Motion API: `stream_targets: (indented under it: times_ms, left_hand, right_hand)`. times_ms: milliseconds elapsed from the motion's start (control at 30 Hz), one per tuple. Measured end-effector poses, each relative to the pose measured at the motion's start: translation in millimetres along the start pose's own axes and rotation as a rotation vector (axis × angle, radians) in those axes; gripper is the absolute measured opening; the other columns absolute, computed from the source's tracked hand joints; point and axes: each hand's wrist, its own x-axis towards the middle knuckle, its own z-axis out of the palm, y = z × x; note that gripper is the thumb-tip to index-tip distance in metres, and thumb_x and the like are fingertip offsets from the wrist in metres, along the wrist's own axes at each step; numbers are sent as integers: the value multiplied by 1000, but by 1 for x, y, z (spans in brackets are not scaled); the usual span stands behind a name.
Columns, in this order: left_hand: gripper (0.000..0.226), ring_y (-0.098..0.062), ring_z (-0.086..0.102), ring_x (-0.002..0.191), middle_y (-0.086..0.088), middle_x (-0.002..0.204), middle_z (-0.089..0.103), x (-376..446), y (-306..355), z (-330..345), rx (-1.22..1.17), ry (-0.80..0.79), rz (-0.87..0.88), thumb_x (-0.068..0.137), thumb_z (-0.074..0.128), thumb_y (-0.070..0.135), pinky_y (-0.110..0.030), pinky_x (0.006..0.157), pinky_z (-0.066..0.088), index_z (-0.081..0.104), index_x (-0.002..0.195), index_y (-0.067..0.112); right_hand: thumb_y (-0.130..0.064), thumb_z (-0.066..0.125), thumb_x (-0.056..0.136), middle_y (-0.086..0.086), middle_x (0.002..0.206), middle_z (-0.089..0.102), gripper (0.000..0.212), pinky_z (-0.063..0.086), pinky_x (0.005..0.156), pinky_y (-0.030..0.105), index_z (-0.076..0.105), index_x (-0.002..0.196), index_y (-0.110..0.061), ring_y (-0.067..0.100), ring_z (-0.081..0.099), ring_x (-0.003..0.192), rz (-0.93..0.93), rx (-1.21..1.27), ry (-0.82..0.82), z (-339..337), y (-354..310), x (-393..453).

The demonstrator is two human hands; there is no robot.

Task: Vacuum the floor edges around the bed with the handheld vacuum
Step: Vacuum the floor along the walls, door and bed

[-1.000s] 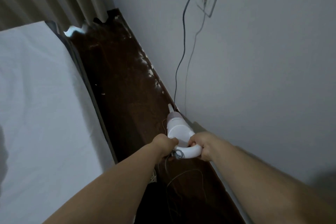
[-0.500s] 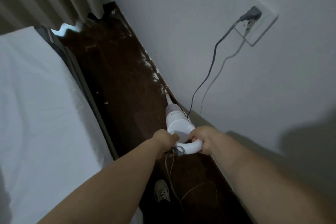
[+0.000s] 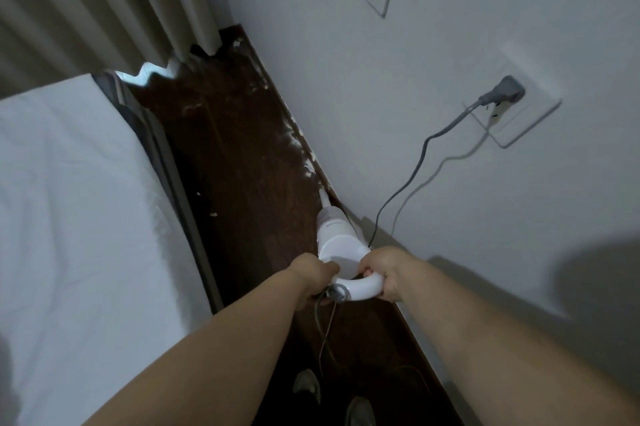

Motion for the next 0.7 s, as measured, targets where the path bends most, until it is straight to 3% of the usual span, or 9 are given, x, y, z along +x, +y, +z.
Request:
stream_targets:
  times_ms: [100, 200, 333, 500, 600, 700]
  left_hand:
    - [40, -27, 64, 100, -16, 114, 62, 13, 7, -6, -8, -23, 12, 96, 51, 27, -34, 80, 57, 50, 127, 1]
    - [40, -30, 65, 97, -19, 114, 60, 29, 17, -23, 4, -86, -12, 97, 49, 24, -34, 67, 58, 46, 128, -1]
    - [44, -31, 63, 101, -19, 118, 58, 47, 42, -58, 64, -154, -9, 96, 50, 22, -41, 83, 58, 43, 133, 1]
    - [45, -34, 65, 95, -24, 116, 57, 53, 74, -89, 36, -243, -3, 97, 48, 17, -44, 78, 58, 38, 135, -5]
    - [40, -29, 63, 79, -21, 103, 55, 46, 79, -89, 22, -326, -27, 99, 44, 12, -35, 59, 58, 36, 134, -5]
    - [40, -31, 62, 82, -23, 107, 55, 40, 76, -84, 5, -386, -40, 98, 44, 9, -32, 53, 55, 35, 134, -6]
  right_hand:
    - [6, 58, 76, 14, 99, 55, 44, 53, 67, 36, 57, 118, -6, 22, 51, 69, -4, -53, 33, 5, -15, 8]
    - [4, 57, 78, 15, 97, 57, 39, 50, 61, 34, 56, 116, -4, 21, 52, 66, 5, -37, 26, 12, -32, 14]
    - [6, 55, 81, 15, 94, 58, 35, 48, 58, 32, 56, 115, -2, 20, 53, 69, -1, 25, 21, 24, -65, 11]
    - [8, 53, 82, 13, 77, 54, 24, 47, 57, 33, 58, 104, 0, 19, 50, 62, 3, 58, 1, 32, -101, 1]
    - [7, 55, 82, 13, 74, 55, 19, 48, 57, 33, 61, 99, 1, 19, 52, 63, 16, 23, 27, 29, -102, -4]
    - [7, 56, 81, 15, 74, 55, 11, 45, 53, 31, 62, 89, 1, 20, 52, 61, 11, -27, 72, 26, -96, -9]
